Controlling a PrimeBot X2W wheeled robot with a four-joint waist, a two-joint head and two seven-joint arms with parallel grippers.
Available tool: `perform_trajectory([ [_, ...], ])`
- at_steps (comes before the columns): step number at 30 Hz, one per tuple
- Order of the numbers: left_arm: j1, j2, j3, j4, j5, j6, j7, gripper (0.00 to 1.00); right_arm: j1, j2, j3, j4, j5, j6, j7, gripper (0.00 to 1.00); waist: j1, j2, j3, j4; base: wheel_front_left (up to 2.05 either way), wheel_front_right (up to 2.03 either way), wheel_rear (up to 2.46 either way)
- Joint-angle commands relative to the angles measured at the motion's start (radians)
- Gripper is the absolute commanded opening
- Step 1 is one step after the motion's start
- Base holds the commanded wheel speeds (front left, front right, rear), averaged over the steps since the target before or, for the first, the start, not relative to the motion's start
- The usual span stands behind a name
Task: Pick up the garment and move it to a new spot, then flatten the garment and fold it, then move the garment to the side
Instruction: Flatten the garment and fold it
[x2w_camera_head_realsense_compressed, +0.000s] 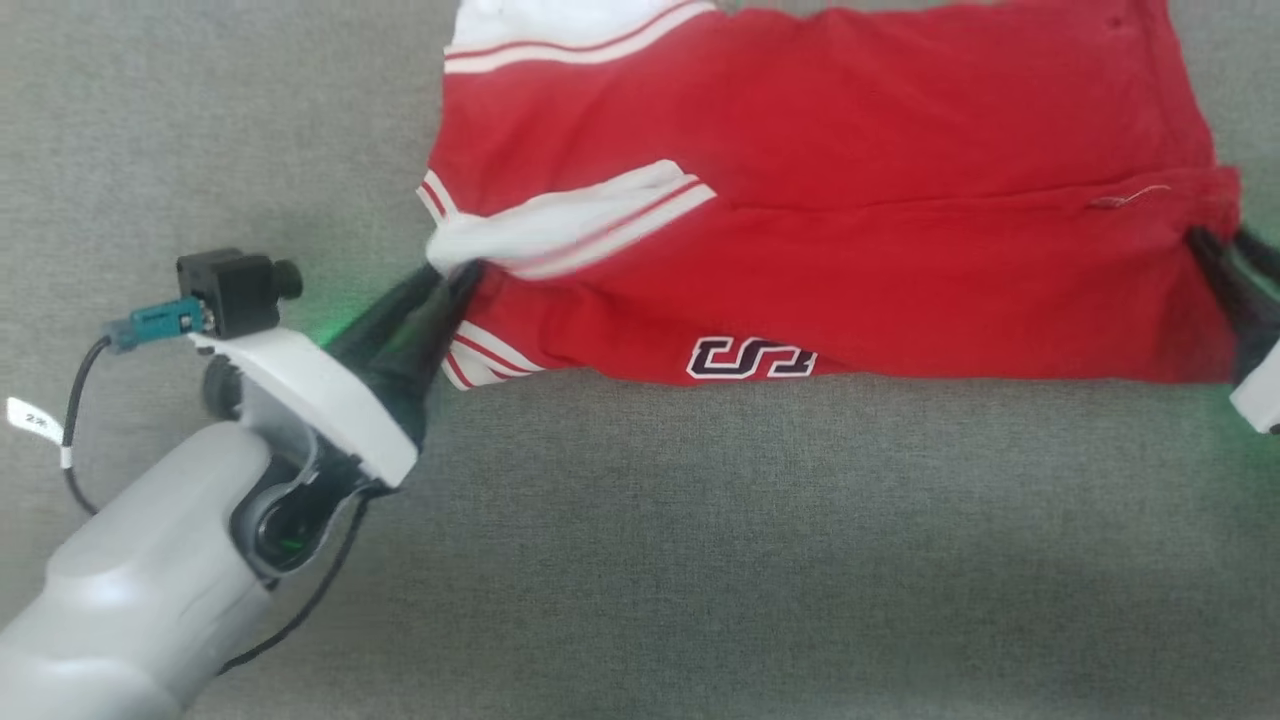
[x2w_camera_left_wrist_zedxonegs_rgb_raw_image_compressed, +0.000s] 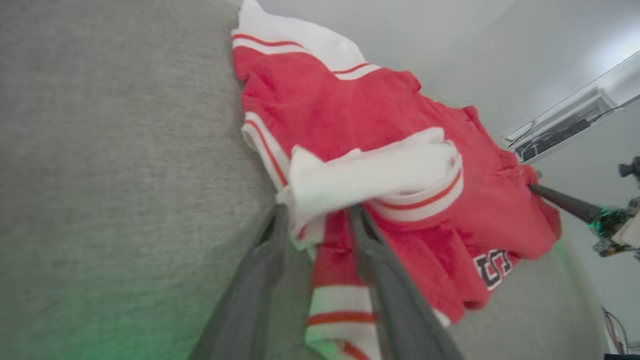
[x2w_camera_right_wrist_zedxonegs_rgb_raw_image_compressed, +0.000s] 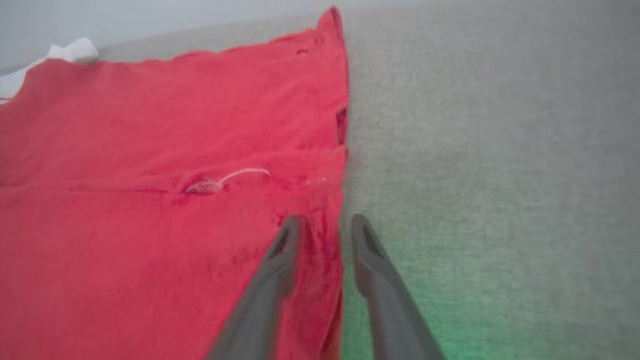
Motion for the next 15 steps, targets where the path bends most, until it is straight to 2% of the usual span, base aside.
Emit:
perform_trajectory([
  [1, 0.012, 0.012, -0.016, 0.019, 0.004, 0.006, -0.001, 1.0, 0.003, -0.002, 0.001, 0.001, -0.008, -0.002, -0.016, 1.0, 0.0, 0.0, -0.021, 0.004, 0.0, 0.0, 0.0],
  [5, -0.023, 0.057, -0.043, 0.013, 0.057, 0.005, 0.005, 1.0, 0.035, -0.019, -0.003, -0.014, -0.032, -0.002, -0.084, 1.0, 0.0, 0.0, -0.075, 0.01, 0.0, 0.0, 0.0],
  [8, -0.041, 0.097, -0.06, -0.013, 0.076, 0.013, 0.048, 1.0, 0.065, -0.022, -0.015, -0.03, -0.049, -0.002, -0.123, 1.0, 0.0, 0.0, -0.118, 0.016, 0.0, 0.0, 0.0],
  [12, -0.068, 0.163, -0.088, -0.106, 0.081, 0.068, 0.181, 1.0, 0.099, -0.018, -0.034, -0.06, -0.062, -0.002, -0.143, 1.0, 0.0, 0.0, -0.153, 0.011, 0.0, 0.0, 0.0],
  [15, -0.074, 0.19, -0.109, -0.195, 0.026, 0.099, 0.311, 1.0, 0.113, -0.007, -0.043, -0.083, -0.068, -0.002, -0.141, 1.0, 0.0, 0.0, -0.16, 0.001, 0.0, 0.0, 0.0],
])
